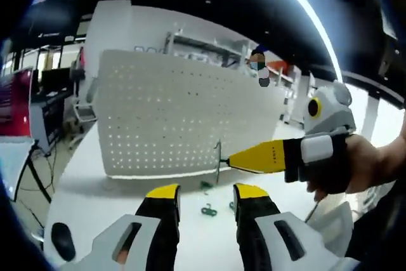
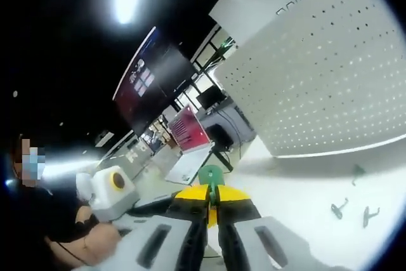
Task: Insert the hook assembly into the mounting plate slot until the hook locks in place.
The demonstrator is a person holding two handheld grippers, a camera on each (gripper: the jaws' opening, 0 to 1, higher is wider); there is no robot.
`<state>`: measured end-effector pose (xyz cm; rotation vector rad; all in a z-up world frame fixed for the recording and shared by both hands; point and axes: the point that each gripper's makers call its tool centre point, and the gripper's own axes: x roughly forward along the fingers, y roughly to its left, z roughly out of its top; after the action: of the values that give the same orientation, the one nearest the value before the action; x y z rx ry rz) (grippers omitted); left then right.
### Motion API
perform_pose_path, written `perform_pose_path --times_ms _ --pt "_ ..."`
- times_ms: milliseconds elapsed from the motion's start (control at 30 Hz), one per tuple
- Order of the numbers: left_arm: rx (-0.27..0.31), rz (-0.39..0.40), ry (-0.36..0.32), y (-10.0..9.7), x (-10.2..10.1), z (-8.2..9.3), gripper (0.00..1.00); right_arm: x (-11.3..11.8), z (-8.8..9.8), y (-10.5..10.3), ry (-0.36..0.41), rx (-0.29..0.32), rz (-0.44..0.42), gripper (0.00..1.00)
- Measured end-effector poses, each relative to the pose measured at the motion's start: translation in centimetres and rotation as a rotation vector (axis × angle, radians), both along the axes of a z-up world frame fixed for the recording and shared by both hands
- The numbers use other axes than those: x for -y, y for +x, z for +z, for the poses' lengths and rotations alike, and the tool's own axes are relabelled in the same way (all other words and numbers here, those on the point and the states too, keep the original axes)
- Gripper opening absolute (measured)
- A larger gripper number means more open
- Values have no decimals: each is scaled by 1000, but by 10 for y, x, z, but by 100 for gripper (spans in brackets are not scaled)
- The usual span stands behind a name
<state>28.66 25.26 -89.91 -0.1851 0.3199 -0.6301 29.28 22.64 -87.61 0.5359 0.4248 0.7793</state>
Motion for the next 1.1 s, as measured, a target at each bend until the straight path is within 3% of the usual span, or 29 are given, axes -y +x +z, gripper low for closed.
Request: perform_pose_path --times_ms 67,233,367,467,733,1100 --pt "2 -2 19 0 0 -3 45 0 3 4 -1 12 -12 0" --pt "29 -21 20 -5 3 -3 63 3 14 16 -85 119 -32 0" --pt "45 -23 13 -5 7 -2 87 4 15 21 -150 175 -36 0" --pt "55 -36 52 -7 12 -4 97 6 15 26 -183 203 -52 0" --pt "49 -64 47 -12 23 -8 100 25 22 45 -259 289 -150 0" --pt "35 -56 61 -10 20 -10 100 68 23 79 -328 338 -329 0"
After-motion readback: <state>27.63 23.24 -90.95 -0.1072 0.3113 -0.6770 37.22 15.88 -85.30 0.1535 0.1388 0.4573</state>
